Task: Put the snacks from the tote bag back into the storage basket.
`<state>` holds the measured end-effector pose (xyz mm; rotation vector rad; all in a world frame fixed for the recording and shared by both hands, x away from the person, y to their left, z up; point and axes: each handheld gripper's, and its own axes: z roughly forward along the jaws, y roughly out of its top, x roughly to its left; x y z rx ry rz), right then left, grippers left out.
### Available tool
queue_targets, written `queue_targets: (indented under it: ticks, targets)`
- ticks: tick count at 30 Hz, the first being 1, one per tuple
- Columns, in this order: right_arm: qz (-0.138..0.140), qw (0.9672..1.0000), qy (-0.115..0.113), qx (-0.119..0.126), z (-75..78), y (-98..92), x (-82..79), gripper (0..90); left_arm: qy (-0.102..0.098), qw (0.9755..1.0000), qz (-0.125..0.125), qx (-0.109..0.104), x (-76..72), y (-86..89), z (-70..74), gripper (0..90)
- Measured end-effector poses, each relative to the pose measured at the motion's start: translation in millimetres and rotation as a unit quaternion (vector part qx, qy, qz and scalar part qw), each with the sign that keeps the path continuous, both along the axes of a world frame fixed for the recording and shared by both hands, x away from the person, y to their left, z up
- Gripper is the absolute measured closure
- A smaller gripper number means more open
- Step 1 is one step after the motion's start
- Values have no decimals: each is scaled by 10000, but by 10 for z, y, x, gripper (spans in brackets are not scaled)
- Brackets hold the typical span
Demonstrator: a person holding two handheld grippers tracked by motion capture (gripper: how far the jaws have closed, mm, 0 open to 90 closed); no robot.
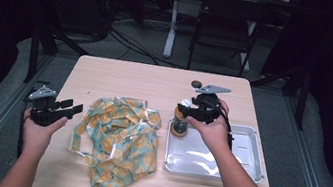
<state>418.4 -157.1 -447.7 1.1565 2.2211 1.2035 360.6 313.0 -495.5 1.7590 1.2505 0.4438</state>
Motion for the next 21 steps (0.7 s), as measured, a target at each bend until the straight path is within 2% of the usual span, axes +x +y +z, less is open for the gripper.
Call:
queue_targets:
  ticks: [14, 20, 21]
  targets:
    - [28, 9999, -72, -92, 176, 84, -1, 380, -20, 10000, 15, -27, -2, 4, 3, 478]
    - [0, 10000, -93, -28, 241, 104, -1, 381, -43, 10000, 24, -34, -5, 14, 8, 478]
    - [-13, 9999, -83, -89, 261, 107, -10, 382, -37, 10000, 24, -41, -5, 19, 10, 479]
